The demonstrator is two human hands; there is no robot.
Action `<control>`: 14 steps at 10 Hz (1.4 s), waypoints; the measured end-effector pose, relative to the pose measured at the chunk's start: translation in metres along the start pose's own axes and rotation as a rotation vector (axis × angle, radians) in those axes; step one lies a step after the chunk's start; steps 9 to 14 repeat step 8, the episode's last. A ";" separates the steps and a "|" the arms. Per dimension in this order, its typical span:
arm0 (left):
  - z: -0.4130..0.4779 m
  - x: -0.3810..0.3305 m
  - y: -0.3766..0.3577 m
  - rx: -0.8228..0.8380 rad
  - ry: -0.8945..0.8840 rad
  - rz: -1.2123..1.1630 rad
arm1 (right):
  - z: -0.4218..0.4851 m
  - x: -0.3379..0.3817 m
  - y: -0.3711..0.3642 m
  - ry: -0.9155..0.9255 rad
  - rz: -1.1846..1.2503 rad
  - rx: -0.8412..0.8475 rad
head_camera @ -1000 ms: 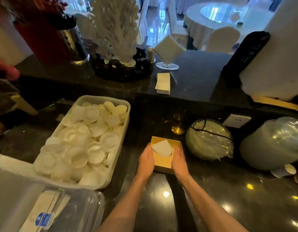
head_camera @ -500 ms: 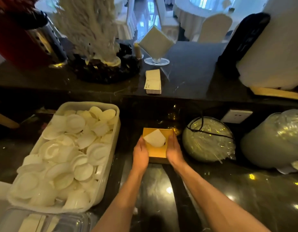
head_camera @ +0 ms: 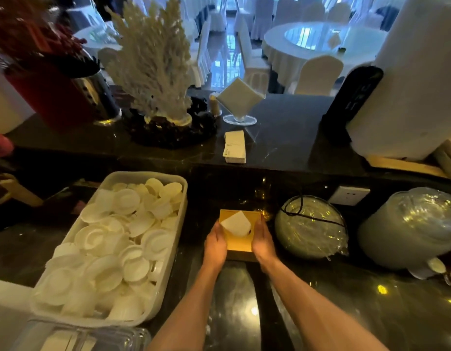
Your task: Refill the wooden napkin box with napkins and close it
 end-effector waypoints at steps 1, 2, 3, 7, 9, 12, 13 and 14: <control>0.004 0.005 -0.001 -0.024 0.004 0.009 | 0.004 -0.006 0.000 -0.014 0.005 -0.025; 0.003 0.003 -0.002 -0.033 -0.041 -0.002 | 0.008 -0.015 -0.001 0.005 0.009 -0.034; 0.007 0.007 -0.002 -0.043 -0.070 -0.033 | 0.013 -0.017 -0.002 0.024 0.026 -0.045; 0.001 -0.036 0.009 0.210 0.099 0.780 | -0.005 0.016 0.009 -0.102 -0.267 0.025; -0.015 -0.053 0.032 0.132 0.010 0.933 | -0.019 0.028 0.030 0.004 -0.472 0.068; -0.015 -0.053 0.032 0.132 0.010 0.933 | -0.019 0.028 0.030 0.004 -0.472 0.068; -0.015 -0.053 0.032 0.132 0.010 0.933 | -0.019 0.028 0.030 0.004 -0.472 0.068; -0.015 -0.053 0.032 0.132 0.010 0.933 | -0.019 0.028 0.030 0.004 -0.472 0.068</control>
Point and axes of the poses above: each hand's wrist, its own z-axis towards the middle knuckle, its own y-axis out of the back of the hand, x = y × z, the point moved 5 cm from there along z, towards the middle knuckle, and after that the axes turned 5 degrees about -z, right-handed, at the moved point
